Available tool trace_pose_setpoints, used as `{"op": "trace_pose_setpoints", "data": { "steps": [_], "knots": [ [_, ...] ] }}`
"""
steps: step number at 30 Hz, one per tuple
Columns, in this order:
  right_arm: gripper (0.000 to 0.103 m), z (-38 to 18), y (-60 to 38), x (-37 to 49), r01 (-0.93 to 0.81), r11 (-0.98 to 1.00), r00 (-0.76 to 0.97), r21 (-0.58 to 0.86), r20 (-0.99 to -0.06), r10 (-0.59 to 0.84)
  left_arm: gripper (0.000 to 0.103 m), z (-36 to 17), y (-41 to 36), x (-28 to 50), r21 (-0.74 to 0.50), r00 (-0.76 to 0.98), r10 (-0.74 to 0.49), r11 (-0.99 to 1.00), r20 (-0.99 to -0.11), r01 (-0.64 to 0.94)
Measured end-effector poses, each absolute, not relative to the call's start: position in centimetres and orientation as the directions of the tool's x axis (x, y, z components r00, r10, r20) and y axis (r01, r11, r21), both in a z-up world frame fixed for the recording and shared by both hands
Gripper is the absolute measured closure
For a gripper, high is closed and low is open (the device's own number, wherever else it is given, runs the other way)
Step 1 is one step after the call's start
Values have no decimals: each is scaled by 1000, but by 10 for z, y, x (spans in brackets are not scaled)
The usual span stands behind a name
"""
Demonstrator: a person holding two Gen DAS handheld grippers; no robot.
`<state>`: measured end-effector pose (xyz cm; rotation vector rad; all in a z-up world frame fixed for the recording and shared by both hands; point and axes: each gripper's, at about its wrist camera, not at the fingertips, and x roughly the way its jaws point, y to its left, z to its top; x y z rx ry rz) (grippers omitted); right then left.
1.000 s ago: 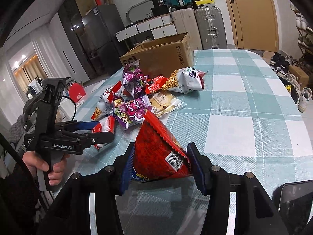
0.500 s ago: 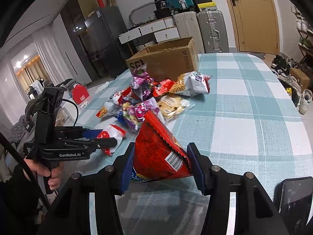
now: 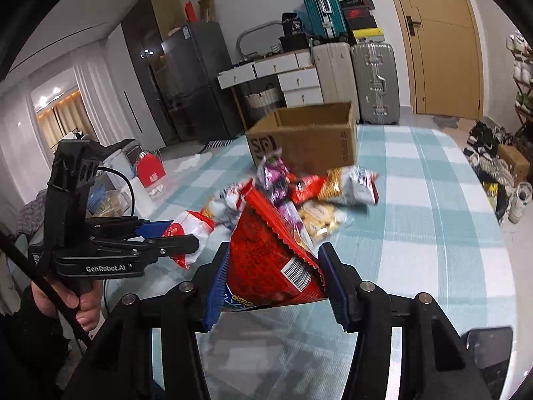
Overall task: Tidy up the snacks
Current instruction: 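Grasp the red-white candy bag with the left gripper while the right gripper holds the chip bag, then carry both bags over the cardboard box and lower them inside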
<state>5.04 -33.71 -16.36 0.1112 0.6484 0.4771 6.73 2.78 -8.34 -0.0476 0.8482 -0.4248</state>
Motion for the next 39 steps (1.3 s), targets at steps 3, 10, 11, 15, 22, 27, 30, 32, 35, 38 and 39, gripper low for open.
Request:
{"op": "trace_pose_setpoints", "data": {
  "steps": [3,10,11,15,22,27,30,32,35,38,39],
  "knots": [
    [50,-144,-335,51,-409,878,706,249,-523,477,61,-63,36,69,-228,596,-399,911,-697,343],
    [50,-102,-331,64,-444,849,708,287,-468,529,61,-22,46,74,-206,631,-398,911,-666,357],
    [50,-96,-330,67,-449,844,708,294,-460,536,61,-16,47,75,-203,637,-396,912,-661,356],
    [50,-74,-327,80,-464,833,711,303,-433,554,61,6,53,86,-195,653,-392,914,-648,355],
    [50,-40,-320,115,-483,819,711,311,-406,574,61,47,60,121,-197,667,-392,916,-634,350],
    [50,-19,-316,140,-494,817,720,296,-387,576,61,71,63,155,-197,679,-383,921,-627,338],
    [50,-6,-315,158,-497,817,725,293,-377,577,61,84,67,180,-213,676,-383,922,-629,325],
    [50,0,-315,171,-494,816,726,301,-374,577,61,94,69,199,-217,682,-377,925,-627,312],
    [50,9,-319,196,-479,821,736,312,-368,569,61,105,63,223,-206,684,-371,927,-629,313],
    [50,16,-321,221,-466,827,744,315,-366,559,61,112,56,250,-203,680,-366,929,-635,311],
    [50,18,-321,228,-461,831,747,310,-369,553,61,113,53,260,-209,675,-369,928,-639,309]
  ]
}}
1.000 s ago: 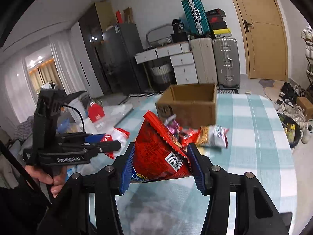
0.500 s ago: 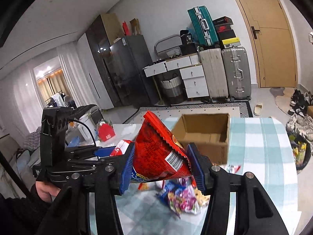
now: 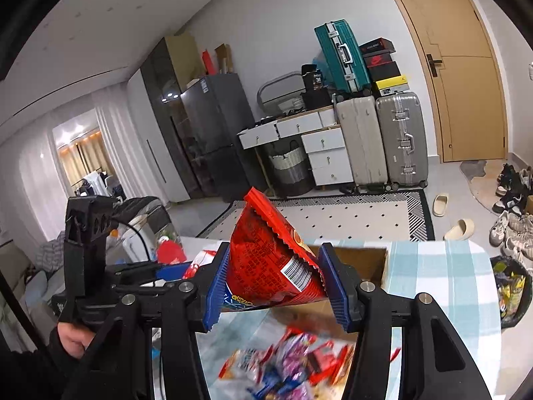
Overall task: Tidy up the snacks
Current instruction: 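Carry both bags over the cardboard box and lower them inside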
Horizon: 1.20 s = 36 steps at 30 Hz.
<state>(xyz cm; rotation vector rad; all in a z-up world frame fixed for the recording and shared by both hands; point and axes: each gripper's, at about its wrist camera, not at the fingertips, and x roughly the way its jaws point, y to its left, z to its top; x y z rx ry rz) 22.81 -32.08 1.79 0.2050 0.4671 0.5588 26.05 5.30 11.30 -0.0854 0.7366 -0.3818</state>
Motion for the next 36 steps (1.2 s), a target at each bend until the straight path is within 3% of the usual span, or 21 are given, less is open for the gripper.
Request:
{"op": "trace_pose_setpoints", "data": {
  "steps": [10,20,27,36],
  "knots": [
    [50,-5,-313,305,-435,850,728,295,-441,526,61,83,22,350,-220,625,-358,932,-694,289],
    [50,-73,-310,364,-377,882,685,284,-555,472,61,-4,10,421,-233,525,-323,944,-787,233],
    [50,-114,-307,387,-354,895,651,272,-615,444,60,-64,14,447,-272,466,-337,941,-818,202],
    [49,-147,-293,399,-359,906,620,223,-669,410,60,-102,2,468,-261,426,-323,945,-845,199]
  ]
}}
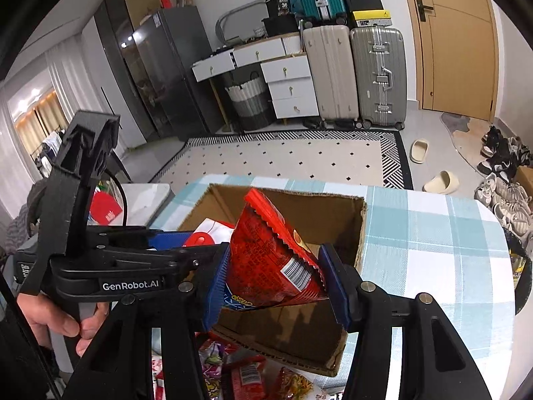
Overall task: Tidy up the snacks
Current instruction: 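Carry both bags over the cardboard box and lower them inside, then open both grippers to drop the bags into the box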
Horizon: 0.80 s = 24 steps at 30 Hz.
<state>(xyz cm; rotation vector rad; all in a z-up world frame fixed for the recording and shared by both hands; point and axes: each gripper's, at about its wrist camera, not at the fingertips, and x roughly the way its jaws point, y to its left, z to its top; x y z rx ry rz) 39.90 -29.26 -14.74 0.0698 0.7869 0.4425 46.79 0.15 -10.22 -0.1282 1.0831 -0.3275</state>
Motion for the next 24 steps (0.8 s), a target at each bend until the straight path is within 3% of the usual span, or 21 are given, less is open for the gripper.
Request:
{"op": "trace_pose_setpoints", "data": {
  "steps": [9,16,17,20,24],
  "knots": [
    [48,-165,-289,404,-372,910,607,185,-693,389,60,-126,-6,478,-268,400,-310,950,-863,158],
    [48,-152,-307,383,-350,913,636,207,-663,394,57,-108,-2,448,-254,443,-299,954,-845,160],
    [47,-148,-309,377,-347,913,644,214,-653,398,53,-103,-2,440,-245,459,-294,956,-839,164],
    [30,-137,-317,354,-339,912,670,232,-621,407,40,-89,0,414,-213,506,-262,965,-822,154],
    [26,-120,-322,318,-348,912,705,219,-580,408,36,-65,5,371,-170,594,-231,973,-771,157]
  ]
}}
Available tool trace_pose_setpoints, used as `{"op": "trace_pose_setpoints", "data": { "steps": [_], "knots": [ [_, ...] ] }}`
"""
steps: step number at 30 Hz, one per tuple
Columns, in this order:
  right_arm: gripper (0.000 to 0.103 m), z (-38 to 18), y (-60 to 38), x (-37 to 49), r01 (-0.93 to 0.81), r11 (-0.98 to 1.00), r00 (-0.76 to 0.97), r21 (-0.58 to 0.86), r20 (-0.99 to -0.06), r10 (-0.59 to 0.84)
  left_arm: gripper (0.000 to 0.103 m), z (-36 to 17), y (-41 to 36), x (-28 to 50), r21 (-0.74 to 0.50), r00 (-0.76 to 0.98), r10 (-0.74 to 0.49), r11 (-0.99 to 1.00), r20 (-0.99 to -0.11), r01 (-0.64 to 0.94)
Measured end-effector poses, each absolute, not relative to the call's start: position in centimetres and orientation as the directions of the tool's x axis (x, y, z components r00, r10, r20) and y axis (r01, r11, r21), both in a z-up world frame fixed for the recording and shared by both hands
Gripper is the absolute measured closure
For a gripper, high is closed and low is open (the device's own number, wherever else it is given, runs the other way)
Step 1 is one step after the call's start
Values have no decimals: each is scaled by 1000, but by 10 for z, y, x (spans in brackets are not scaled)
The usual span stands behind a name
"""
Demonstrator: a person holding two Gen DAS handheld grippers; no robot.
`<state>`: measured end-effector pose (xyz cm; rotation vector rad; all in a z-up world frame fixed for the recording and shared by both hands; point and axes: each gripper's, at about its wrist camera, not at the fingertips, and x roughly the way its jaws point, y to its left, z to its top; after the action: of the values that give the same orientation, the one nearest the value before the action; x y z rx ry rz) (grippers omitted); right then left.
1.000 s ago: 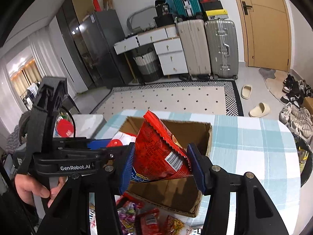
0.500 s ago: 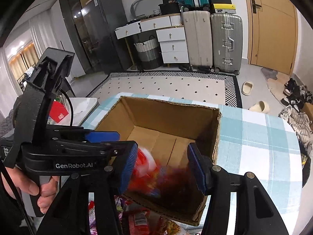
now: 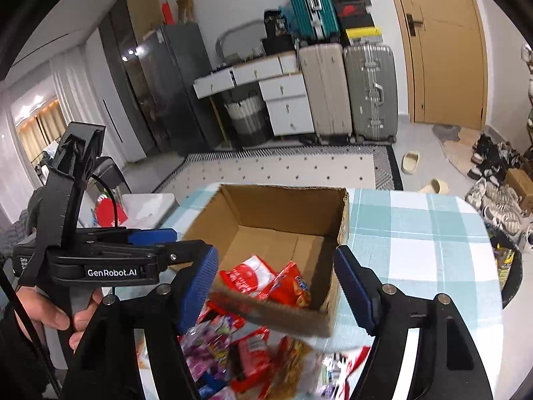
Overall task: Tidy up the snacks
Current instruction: 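Open both grippers to drop the bags into the box, then move both tools back toward the remaining snack pile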
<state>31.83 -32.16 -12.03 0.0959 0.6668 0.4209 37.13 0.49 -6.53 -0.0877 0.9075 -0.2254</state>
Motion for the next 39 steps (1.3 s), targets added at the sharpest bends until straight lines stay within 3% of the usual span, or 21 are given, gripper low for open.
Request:
{"op": "trace_pose_setpoints", "data": {
  "steps": [3,15,19,27,39],
  "knots": [
    [21,-108,-322,289,-362,907,726,214,-545,419,23,-46,5,336,-130,666,-202,979,-718,157],
    [8,-78,-317,171,-428,877,781,217,-399,480,19,7,33,205,-63,785,-145,989,-603,134],
    [4,-74,-316,138,-437,870,795,226,-356,492,2,13,51,171,-87,814,-134,991,-566,103],
    [1,-72,-314,94,-447,868,816,217,-299,495,1,16,74,118,-89,853,-98,994,-513,60],
    [1,-105,-310,70,-422,886,821,191,-335,463,1,-28,92,80,-71,867,-35,997,-497,0]
  ]
}}
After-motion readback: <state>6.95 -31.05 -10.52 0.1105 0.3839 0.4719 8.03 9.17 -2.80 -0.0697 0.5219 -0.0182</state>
